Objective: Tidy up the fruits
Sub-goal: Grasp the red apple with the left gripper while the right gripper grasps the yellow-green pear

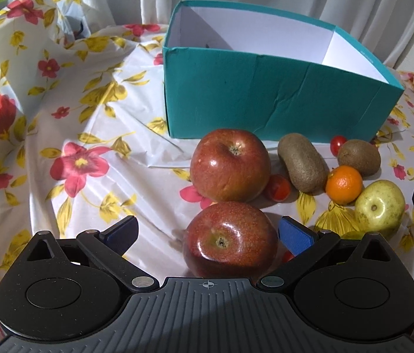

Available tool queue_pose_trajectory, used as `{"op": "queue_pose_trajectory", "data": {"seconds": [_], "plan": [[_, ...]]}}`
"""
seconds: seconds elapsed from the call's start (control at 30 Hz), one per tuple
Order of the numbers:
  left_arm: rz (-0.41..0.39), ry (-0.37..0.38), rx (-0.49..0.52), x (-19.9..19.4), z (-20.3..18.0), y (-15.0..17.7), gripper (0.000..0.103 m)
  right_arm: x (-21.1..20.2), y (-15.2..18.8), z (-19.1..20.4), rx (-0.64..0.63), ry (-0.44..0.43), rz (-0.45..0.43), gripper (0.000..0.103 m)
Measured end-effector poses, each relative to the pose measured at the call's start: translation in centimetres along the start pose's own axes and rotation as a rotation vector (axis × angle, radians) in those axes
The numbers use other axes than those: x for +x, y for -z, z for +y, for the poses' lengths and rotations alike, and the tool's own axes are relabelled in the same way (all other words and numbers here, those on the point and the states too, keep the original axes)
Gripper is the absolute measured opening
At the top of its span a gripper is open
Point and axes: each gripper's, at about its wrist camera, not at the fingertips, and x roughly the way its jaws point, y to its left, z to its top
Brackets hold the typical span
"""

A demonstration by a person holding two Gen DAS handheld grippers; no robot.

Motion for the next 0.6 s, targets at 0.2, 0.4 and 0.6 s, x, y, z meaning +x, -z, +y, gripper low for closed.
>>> {"op": "queue_pose_trajectory", "data": {"seconds": [0.2, 0.4, 0.6], "plan": [[0.041, 0.022, 0.024, 1.4, -0.5, -0.1, 0.103, 0.4, 0.1, 0.1, -0.005, -0.007, 0.008, 0.103], [0.081, 0.014, 0.029, 2.4, -0.6, -0.2, 0.103, 0.9, 0.1, -0.2, 0.005, 0.0, 0.018, 0.103], [0.091, -0.015, 0.046, 2.8, -0.8, -0.7, 0.103, 1.2, 0.1, -0.1, 0.01, 0.001, 0.028, 0.103]]}}
